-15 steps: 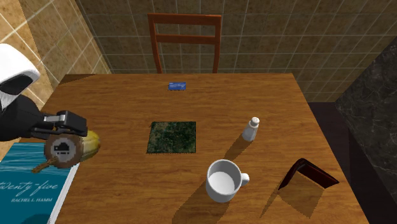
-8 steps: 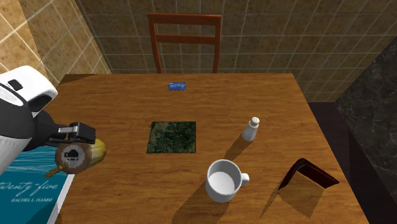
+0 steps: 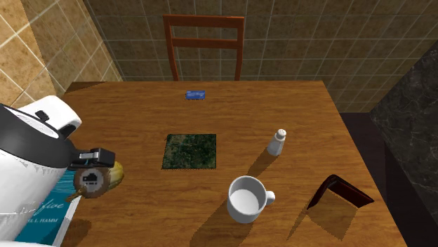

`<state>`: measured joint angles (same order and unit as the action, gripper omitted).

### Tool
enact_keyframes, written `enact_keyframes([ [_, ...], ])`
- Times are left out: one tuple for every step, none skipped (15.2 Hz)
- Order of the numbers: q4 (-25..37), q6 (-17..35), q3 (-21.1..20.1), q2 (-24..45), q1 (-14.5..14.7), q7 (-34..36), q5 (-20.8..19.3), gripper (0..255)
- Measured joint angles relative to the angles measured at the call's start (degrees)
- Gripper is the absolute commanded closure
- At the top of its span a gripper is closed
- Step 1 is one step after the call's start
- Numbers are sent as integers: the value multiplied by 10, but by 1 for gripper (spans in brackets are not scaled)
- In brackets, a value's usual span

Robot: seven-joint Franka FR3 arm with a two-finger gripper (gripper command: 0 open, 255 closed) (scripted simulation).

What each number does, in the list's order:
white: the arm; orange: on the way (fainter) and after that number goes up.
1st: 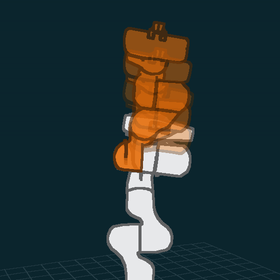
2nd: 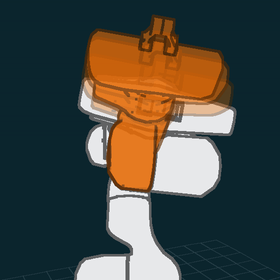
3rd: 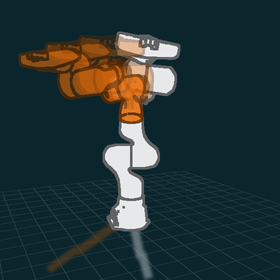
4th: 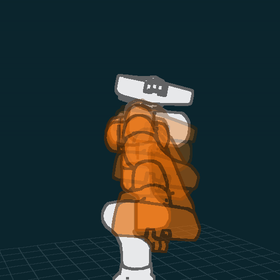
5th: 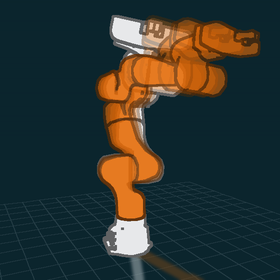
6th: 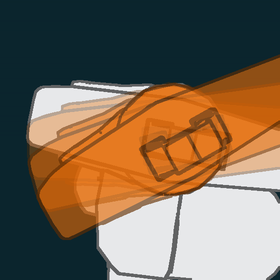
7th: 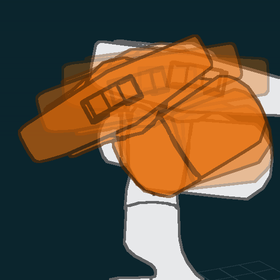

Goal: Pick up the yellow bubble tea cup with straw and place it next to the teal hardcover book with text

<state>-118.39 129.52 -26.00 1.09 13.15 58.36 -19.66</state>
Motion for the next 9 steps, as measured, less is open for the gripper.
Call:
enact_keyframes([
  [-3,5,0,3,0,3,-3,255],
  [-6,12,0,8,0,8,-8,255],
  [-9,17,0,12,1,12,-12,255],
  [-14,25,1,15,0,15,-16,255],
  [-19,32,2,18,0,19,-20,255],
  [-20,36,1,22,1,24,-25,255],
  [-24,43,2,26,1,29,-30,255],
  [-30,50,2,29,1,34,-34,255],
  [-34,58,3,34,1,40,-40,255],
])
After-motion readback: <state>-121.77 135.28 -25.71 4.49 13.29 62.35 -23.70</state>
